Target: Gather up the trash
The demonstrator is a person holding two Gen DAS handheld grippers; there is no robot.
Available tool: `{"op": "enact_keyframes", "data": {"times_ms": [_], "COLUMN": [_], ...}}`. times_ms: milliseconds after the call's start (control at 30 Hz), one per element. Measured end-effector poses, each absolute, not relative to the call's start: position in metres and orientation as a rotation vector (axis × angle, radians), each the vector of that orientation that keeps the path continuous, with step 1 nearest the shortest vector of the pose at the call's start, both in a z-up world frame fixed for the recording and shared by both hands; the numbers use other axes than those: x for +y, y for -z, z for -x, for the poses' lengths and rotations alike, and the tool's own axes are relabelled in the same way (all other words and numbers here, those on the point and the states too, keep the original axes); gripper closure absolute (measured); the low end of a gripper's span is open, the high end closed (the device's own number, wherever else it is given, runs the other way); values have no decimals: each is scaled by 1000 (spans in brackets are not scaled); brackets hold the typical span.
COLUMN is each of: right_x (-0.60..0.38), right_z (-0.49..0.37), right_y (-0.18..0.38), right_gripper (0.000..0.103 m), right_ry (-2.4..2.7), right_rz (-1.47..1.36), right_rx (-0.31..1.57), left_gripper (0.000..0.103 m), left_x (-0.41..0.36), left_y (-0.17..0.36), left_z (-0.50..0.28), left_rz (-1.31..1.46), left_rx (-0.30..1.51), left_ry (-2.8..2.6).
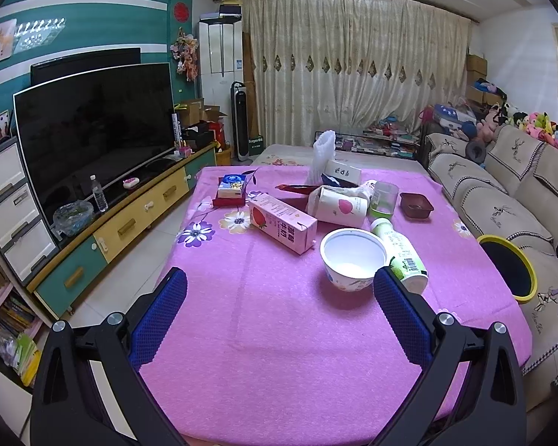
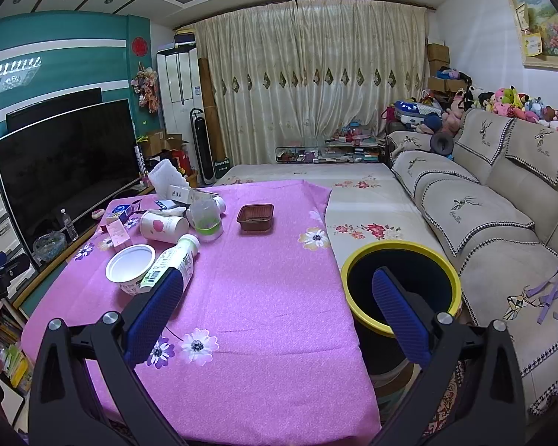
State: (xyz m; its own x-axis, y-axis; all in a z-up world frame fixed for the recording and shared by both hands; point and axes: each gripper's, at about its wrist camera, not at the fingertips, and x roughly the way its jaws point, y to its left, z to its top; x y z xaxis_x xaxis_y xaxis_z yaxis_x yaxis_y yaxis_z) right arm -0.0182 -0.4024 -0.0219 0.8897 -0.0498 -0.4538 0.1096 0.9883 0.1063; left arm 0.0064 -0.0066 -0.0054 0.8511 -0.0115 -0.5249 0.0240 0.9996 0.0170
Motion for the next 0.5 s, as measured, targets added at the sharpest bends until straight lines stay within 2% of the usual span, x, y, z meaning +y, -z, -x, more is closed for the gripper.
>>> {"op": "enact_keyframes", "data": {"times_ms": [500], "right_x": [-401], "right_z": [15], "right_y": [28], "right_gripper": [6], "right_ry": [85], "right_rz": [-135], "right_rx": [482], "left_gripper": [4], "left_x": [-7], "left_y": [7], "left_z": [-8], "left_rz": [-27], "left_rx": [573], "left_ry": [29]}}
